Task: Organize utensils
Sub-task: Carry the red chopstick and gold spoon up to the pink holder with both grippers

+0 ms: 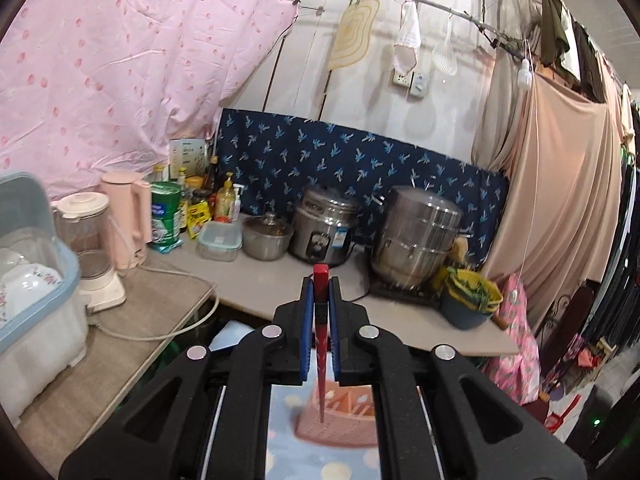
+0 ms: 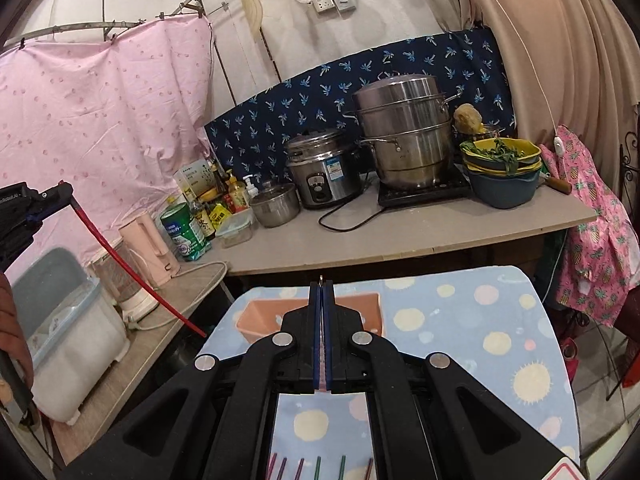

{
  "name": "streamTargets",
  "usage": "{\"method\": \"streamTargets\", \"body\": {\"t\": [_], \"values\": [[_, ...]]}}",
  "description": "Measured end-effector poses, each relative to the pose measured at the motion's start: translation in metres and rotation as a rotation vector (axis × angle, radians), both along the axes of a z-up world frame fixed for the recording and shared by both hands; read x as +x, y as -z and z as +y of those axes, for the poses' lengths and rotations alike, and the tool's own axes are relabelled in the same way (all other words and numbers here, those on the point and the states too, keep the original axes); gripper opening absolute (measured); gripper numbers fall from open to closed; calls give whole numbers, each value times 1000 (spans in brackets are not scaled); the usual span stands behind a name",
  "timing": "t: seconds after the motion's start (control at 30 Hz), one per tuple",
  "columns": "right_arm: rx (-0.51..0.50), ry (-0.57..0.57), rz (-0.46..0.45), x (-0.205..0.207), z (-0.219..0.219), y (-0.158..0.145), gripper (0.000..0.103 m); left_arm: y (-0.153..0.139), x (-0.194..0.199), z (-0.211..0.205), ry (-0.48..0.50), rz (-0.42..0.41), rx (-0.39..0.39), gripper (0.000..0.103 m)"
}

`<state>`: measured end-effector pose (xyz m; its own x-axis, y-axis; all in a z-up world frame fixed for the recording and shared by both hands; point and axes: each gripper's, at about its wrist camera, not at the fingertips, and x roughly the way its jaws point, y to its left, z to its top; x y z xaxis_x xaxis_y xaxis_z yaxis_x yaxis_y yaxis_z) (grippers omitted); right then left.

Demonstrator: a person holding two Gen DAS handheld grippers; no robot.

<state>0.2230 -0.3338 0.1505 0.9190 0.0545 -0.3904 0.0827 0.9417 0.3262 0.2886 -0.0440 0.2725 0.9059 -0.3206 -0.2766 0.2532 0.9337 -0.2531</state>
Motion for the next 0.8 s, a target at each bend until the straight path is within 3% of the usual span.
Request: {"method": "streamTargets", "body": {"t": [0.13,0.43,0.63,0.8], "values": [[46,4,6,32,-11,6,2,8,29,-20,3,6,-9,7],[79,7,79,81,-24,50,2,69,73,-44,4,107,43,7],[51,19,108,90,-24,68,4,92,81,-47,2,143,76,8],[37,30,87,82,-23,62,14,95,78,-43,-20,138,101,11]]}}
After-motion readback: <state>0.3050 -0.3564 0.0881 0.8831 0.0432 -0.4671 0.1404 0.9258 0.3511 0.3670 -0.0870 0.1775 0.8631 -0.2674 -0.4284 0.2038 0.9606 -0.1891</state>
